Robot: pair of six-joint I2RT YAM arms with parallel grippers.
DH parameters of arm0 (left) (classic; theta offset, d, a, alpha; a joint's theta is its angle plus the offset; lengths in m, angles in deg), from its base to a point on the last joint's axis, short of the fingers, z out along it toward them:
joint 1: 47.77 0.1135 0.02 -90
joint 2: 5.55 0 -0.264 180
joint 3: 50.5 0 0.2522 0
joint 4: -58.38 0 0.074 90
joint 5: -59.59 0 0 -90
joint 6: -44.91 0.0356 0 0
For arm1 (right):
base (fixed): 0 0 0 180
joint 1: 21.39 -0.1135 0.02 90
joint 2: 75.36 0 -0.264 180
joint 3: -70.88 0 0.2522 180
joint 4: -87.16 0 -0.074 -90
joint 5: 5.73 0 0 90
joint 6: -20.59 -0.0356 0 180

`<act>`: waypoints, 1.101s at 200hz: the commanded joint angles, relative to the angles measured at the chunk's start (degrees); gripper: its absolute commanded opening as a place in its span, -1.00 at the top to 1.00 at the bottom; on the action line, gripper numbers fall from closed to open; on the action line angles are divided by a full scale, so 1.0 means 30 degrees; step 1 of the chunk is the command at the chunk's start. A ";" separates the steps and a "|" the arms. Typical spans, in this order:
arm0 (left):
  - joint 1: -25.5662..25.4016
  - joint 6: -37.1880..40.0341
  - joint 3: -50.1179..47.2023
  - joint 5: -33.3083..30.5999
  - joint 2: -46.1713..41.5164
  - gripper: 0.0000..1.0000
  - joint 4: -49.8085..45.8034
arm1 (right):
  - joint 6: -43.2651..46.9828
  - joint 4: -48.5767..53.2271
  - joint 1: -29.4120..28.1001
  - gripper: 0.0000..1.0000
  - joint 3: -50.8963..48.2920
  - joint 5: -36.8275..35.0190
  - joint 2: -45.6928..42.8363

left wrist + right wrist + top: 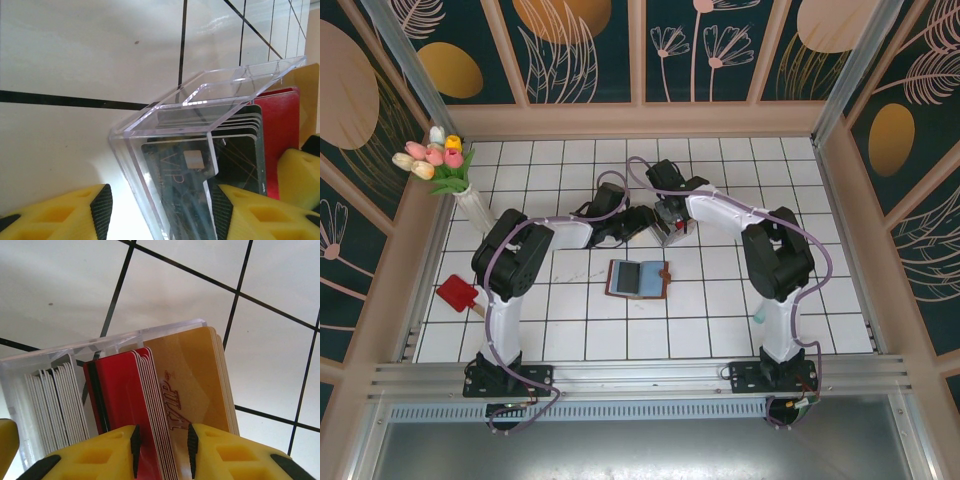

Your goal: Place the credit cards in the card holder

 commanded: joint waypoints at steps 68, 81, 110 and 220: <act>0.0101 0.0510 0.0167 0.0008 0.1594 0.03 -0.0667 | 0.0230 0.0421 -0.0212 0.29 0.0164 -0.1290 0.0301; 0.0101 0.0577 0.0107 -0.0159 0.1564 0.11 -0.0815 | 0.0259 0.0446 -0.0234 0.33 0.0257 -0.1645 -0.0053; 0.0101 0.0762 0.0078 -0.0402 0.1484 0.15 -0.1087 | 0.0259 0.0147 -0.0270 0.43 0.0151 -0.1966 -0.0923; 0.0101 0.0775 -0.0127 -0.0450 0.1282 0.20 -0.1025 | -0.0094 0.0294 -0.0231 0.46 0.0059 -0.0192 -0.1028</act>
